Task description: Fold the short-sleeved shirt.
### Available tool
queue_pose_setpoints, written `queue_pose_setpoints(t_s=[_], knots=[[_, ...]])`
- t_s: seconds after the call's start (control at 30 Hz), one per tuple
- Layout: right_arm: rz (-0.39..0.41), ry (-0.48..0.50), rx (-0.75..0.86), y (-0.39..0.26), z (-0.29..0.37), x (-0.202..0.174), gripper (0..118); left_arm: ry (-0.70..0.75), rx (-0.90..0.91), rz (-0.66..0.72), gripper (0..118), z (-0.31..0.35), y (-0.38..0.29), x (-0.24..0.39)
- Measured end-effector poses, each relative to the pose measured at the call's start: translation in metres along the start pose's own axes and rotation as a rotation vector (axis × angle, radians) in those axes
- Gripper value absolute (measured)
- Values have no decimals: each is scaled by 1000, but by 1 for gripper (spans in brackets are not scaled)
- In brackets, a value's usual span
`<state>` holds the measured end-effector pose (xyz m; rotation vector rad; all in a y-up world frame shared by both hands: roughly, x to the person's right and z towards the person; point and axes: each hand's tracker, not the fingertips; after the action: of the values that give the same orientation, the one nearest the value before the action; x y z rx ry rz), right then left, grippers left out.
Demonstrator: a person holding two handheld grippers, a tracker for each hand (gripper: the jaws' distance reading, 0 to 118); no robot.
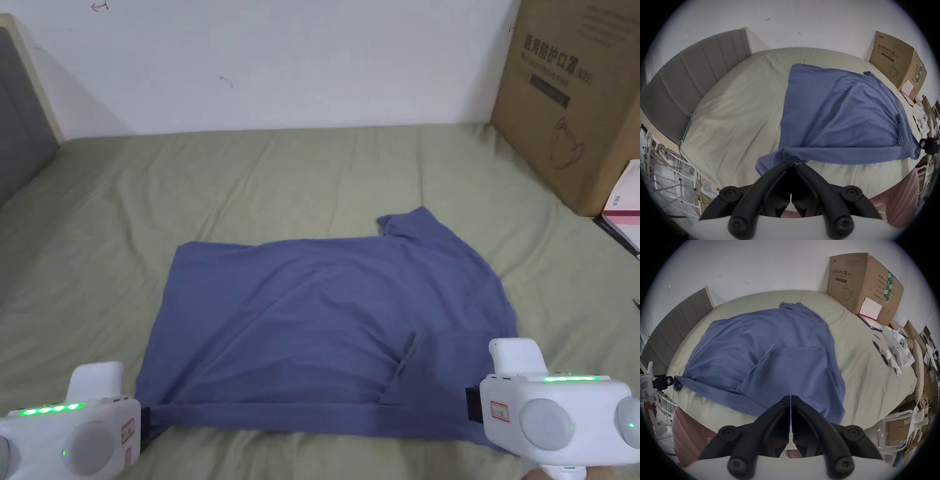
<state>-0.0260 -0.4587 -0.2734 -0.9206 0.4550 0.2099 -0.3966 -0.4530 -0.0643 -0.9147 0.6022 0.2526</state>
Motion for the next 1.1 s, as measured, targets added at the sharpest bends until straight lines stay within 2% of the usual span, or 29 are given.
queue_pose_setpoints(t_s=[0.1, 0.13, 0.17, 0.2, 0.3, 0.4, 0.43, 0.47, 0.5, 0.53, 0.57, 0.6, 0.67, 0.8, 0.83, 0.87, 0.9, 0.93, 1.03, 1.07, 1.1], knots=[[-30, 16, -10, 1, -4, -5, 0, 2, 24, 28, 2, 7, 2, -9], [-34, 18, -9, 2, -4, -6, 0, 0, 25, 27, 24, 8, 4, -12], [-35, 23, -9, 3, -4, -8, 0, -12, 19, 23, 54, 10, 7, -15], [-36, 28, -10, 5, -4, -7, 0, -17, 12, 24, 91, 11, 9, -18], [-33, 34, -13, 6, -4, -8, 0, -28, 5, 42, 115, 10, 7, -21], [-33, 33, -15, 4, -5, -6, 0, -16, -10, 36, 110, -6, 11, -20], [-33, 35, -22, 2, -7, -5, 0, -16, -39, 31, 104, -14, 10, -19], [-33, 37, -30, -1, -7, -3, 0, -35, -60, 36, 86, -21, 9, -17], [-35, 35, -34, -4, -8, -2, 0, -70, -82, 38, 58, -29, 7, -17], [-42, 31, -41, -7, -8, 1, 0, -94, -115, 41, 16, -39, 4, -15], [-54, 31, -47, -10, -8, 4, 0, -107, -140, 52, 5, -47, -1, -14], [-72, 34, -52, -14, -7, 9, 0, -105, -180, 52, 4, -52, -4, -11], [-106, 41, -62, -18, -5, 18, 0, -85, -112, 29, 2, -38, -3, -10], [-146, 5, -22, -22, 2, 38, 1, -110, -111, 87, 2, -25, 10, -20], [-153, -24, 3, -21, 4, 42, 9, -107, -96, 91, 2, -22, 11, -21], [-150, -49, 10, -20, 5, 46, 33, -99, -89, 90, 2, -20, 12, -20], [-147, -66, 16, -19, 6, 50, 66, -93, -90, 86, 2, -19, 14, -21], [-148, -71, 13, -17, 4, 55, 90, -90, -89, 86, 2, -18, 14, -22], [-138, -98, -26, -18, -8, 68, 86, -87, -94, 86, 2, -20, 14, -21], [-119, -109, -81, -21, -15, 70, 69, -76, -92, 78, 2, -20, 14, -19], [-109, -104, -109, -25, -20, 72, 37, -67, -96, 66, 2, -21, 13, -17]])
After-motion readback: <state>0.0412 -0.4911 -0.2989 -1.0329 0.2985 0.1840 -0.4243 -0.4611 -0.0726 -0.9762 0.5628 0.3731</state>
